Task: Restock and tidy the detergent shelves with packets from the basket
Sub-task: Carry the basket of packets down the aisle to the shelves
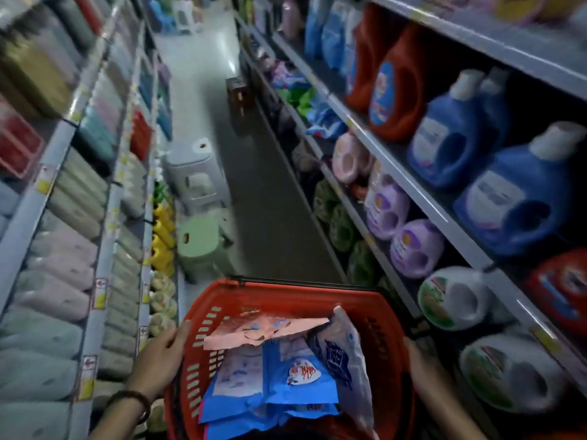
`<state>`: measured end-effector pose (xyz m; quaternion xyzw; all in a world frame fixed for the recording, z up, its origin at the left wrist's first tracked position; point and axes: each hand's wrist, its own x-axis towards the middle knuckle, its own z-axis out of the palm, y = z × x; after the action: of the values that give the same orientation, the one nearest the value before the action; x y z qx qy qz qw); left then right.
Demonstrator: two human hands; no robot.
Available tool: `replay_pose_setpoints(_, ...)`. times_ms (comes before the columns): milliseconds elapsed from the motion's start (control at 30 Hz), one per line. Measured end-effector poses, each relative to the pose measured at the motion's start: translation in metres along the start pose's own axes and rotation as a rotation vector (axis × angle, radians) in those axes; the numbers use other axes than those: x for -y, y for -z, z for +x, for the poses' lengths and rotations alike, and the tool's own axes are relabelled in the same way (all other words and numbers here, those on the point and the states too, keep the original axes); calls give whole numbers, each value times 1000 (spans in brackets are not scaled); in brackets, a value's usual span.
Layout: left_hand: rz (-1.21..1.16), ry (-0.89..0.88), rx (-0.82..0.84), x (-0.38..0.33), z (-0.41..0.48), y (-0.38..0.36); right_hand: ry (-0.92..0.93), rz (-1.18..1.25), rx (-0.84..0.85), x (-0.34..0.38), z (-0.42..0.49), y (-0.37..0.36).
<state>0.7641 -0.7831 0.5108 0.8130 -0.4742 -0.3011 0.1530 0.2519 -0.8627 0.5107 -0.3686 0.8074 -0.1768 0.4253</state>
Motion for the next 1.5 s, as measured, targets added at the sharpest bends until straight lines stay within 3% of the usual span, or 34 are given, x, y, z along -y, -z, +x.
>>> replay_pose_setpoints(33, -8, 43, -7, 4, 10, 3, -137, -75, -22, -30, -29, -53)
replay_pose_setpoints(67, -13, 92, -19, 9, 24, 7, -13, -88, 104, -13, 12, -43)
replay_pose_setpoints(133, -39, 152, -23, 14, 63, 17, -112, -186, 44, 18, 21, -71)
replay_pose_setpoints(367, -54, 86, 43, -4, 232, 89, -46, -160, 0, 172, 60, -128)
replay_pose_setpoints(700, -124, 208, 57, -14, 397, 138, 13, -333, -89, 352, 158, -184)
replay_pose_setpoints(900, -133, 228, 12, -43, 521, 153, 55, -334, -33, 458, 263, -226)
replay_pose_setpoints(1100, -145, 328, -74, -94, 645, 192, 117, -315, 76, 610, 387, -263)
replay_pose_setpoints(1233, -130, 296, -146, -131, 711, 221, 100, -282, 121, 681, 445, -277)
replay_pose_setpoints(1500, -117, 306, -94, -181, 886, 241, 76, -308, 158, 803, 569, -316)
